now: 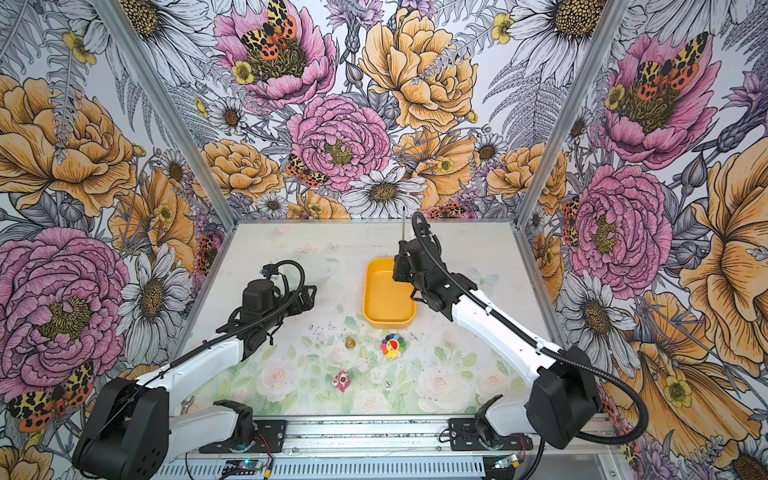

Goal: Put the screwdriver in the bin
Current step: 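Lift the screwdriver with the right gripper and carry it over the yellow bin, then lower the screwdriver into the yellow bin and open the right gripper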

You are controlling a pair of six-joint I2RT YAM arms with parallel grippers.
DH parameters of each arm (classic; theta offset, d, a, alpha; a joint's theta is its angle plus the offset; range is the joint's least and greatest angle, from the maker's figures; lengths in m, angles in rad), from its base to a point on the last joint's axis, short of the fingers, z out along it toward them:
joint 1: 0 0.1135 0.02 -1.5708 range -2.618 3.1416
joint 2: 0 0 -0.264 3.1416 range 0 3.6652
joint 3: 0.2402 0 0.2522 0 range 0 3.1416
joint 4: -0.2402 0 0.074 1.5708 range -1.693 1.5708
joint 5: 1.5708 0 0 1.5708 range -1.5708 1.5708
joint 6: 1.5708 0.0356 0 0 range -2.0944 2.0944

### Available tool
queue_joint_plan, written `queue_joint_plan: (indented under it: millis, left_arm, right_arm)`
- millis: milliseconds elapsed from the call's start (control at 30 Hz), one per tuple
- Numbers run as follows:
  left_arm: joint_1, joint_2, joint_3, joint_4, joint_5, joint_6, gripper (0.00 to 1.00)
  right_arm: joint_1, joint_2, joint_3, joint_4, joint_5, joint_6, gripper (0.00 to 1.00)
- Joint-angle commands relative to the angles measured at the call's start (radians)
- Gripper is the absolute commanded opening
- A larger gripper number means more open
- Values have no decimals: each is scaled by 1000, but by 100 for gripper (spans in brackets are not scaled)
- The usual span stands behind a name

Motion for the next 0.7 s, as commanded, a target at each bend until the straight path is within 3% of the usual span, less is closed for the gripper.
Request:
queue_joint_plan:
  millis: [0, 267, 667]
  left_arm:
    - [-15, -40, 20, -22, 4, -16, 99]
    - [-17, -59, 21, -36, -15, -11, 99]
    - [-35, -34, 26, -36, -31, -19, 99]
  right_arm:
    - [19, 81, 24, -7, 42, 7, 0]
    - [48, 147, -49, -17, 34, 144, 0]
    - [51, 254, -87, -18, -32, 191, 0]
